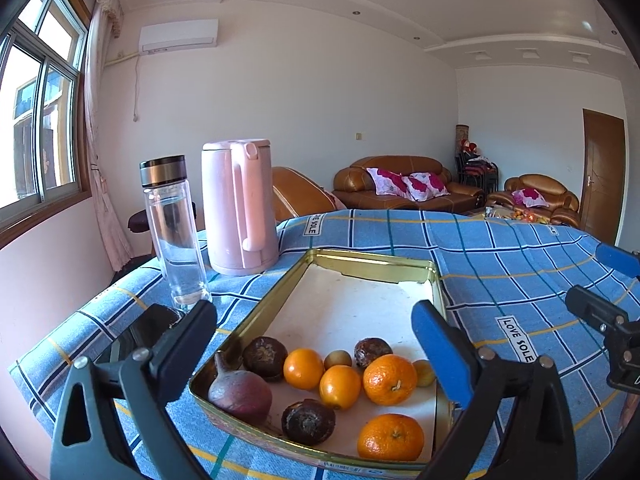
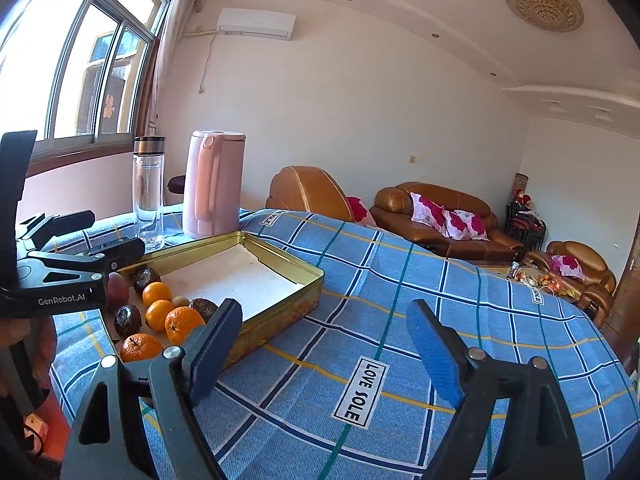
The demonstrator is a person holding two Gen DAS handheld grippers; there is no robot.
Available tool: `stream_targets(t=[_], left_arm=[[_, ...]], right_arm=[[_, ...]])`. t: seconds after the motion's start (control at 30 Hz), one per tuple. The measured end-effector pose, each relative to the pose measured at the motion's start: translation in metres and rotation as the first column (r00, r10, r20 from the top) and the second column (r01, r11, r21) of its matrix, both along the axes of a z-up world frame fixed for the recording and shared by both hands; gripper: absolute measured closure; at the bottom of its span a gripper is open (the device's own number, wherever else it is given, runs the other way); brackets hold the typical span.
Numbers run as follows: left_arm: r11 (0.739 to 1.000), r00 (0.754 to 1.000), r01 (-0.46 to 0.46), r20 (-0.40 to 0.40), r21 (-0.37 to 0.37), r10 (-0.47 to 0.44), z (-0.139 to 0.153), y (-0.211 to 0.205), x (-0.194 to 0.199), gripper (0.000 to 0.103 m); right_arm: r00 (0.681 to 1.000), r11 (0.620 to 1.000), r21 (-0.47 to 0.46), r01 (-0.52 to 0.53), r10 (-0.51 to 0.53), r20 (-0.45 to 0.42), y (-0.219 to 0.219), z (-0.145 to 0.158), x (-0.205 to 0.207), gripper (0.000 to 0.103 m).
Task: Organize fruits
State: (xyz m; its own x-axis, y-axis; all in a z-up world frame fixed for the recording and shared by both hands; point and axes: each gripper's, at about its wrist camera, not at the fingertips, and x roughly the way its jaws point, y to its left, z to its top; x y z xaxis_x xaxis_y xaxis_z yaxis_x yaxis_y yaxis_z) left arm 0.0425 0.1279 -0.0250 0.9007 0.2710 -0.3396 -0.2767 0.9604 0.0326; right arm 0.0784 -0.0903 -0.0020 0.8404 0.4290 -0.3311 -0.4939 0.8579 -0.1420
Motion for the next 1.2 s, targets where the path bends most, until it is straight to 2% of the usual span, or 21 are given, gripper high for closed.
stream_targets(t=[1.2], left_arm=[[0.999, 1.000, 0.014, 0.009, 0.042, -0.014, 0.007, -0.015, -0.006, 0.000]], right_arm=[[1.000, 1.000, 0.030, 0.002, -0.002, -0.014, -0.014, -0.004, -0.007, 0.017]])
